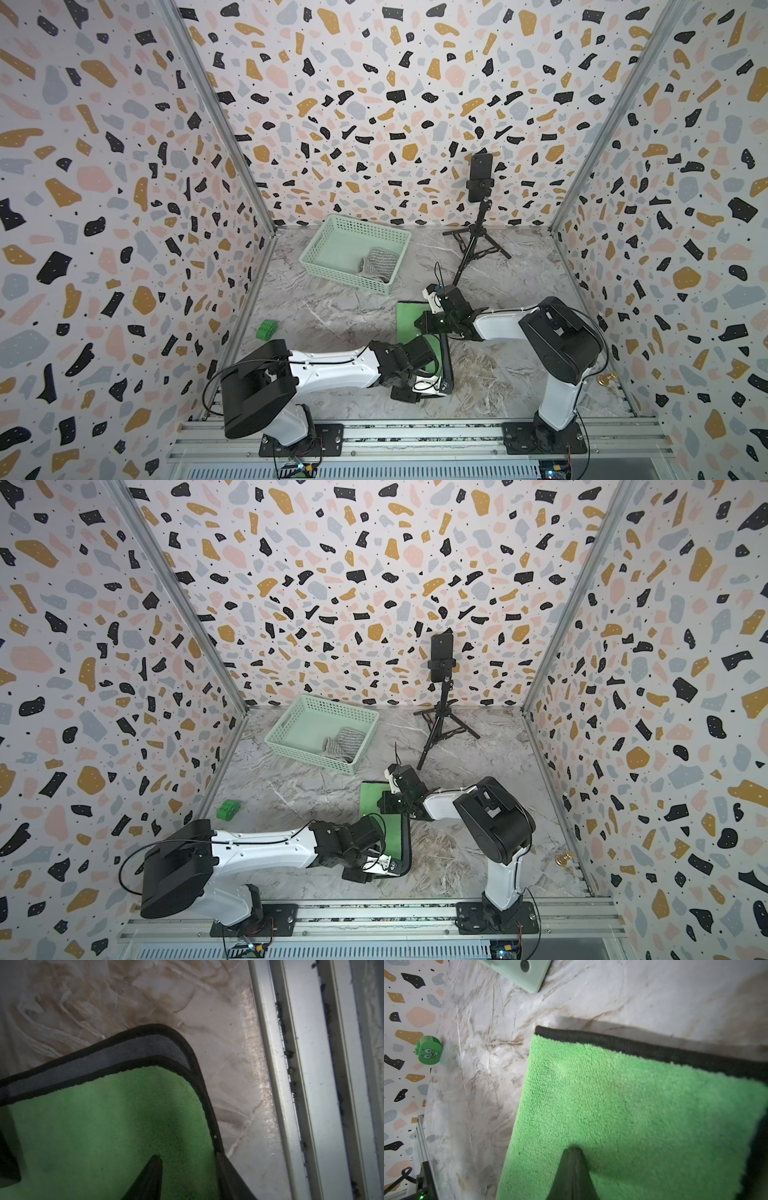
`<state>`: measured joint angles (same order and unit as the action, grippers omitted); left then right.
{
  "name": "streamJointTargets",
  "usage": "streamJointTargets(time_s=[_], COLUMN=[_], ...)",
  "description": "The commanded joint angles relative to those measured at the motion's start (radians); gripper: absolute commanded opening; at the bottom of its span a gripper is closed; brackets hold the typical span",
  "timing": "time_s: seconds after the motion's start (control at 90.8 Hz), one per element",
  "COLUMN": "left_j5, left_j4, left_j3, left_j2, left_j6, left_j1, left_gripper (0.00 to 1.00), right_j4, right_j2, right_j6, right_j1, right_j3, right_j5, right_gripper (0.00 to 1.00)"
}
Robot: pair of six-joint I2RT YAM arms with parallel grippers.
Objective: Fold the square dishcloth
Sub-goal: Fold the cleaning item at the center of the board.
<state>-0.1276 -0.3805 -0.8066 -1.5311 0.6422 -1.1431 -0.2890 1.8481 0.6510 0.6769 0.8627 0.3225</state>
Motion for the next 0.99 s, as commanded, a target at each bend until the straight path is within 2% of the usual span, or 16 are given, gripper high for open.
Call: streamJointTargets(time_s=[0.0, 0.154, 0.231, 0.374, 0.495, 0.683, 0.98], left_j5=[0.035, 0.065, 0.118, 0.219, 0.243, 0.242, 0.151], left_j4=[-0.022, -0.047, -0.054, -0.083, -0.084, -0.148, -0.29], left_j3=[-0.038, -0.048, -0.065, -0.095, -0.061, 0.031, 0.099], left_j2=[-0.046, -0.068, -0.097, -0.161, -0.142, 0.007, 0.244], left_j6=[-0.003, 0.022, 0.026, 0.021, 0.051, 0.101, 0.147], left_j1=[-0.016, -0.033, -0.034, -0.035, -0.035, -0.019, 0.086], left_gripper=[0.4, 0.39, 0.35, 0.22, 0.0, 0.0, 0.0], right_j4=[0.094, 0.102, 0.119, 0.163, 0.154, 0.165, 0.137], right_j2=[-0.014, -0.058, -0.09, -0.129, -0.144, -0.184, -0.27], right_j6=[-0.006, -0.016, -0.024, -0.031, -0.038, -0.06, -0.081], right_j1=[-0.007, -0.007, -0.007, -0.005, -0.004, 0.022, 0.049], right_j3=[-0.035, -0.053, -0.064, -0.072, -0.079, -0.082, -0.111], right_j5=[-0.085, -0.126, -0.169, -0.259, -0.264, -0.3, -0.296], right_gripper=[0.03, 0.06, 0.09, 0.12, 0.12, 0.13, 0.15])
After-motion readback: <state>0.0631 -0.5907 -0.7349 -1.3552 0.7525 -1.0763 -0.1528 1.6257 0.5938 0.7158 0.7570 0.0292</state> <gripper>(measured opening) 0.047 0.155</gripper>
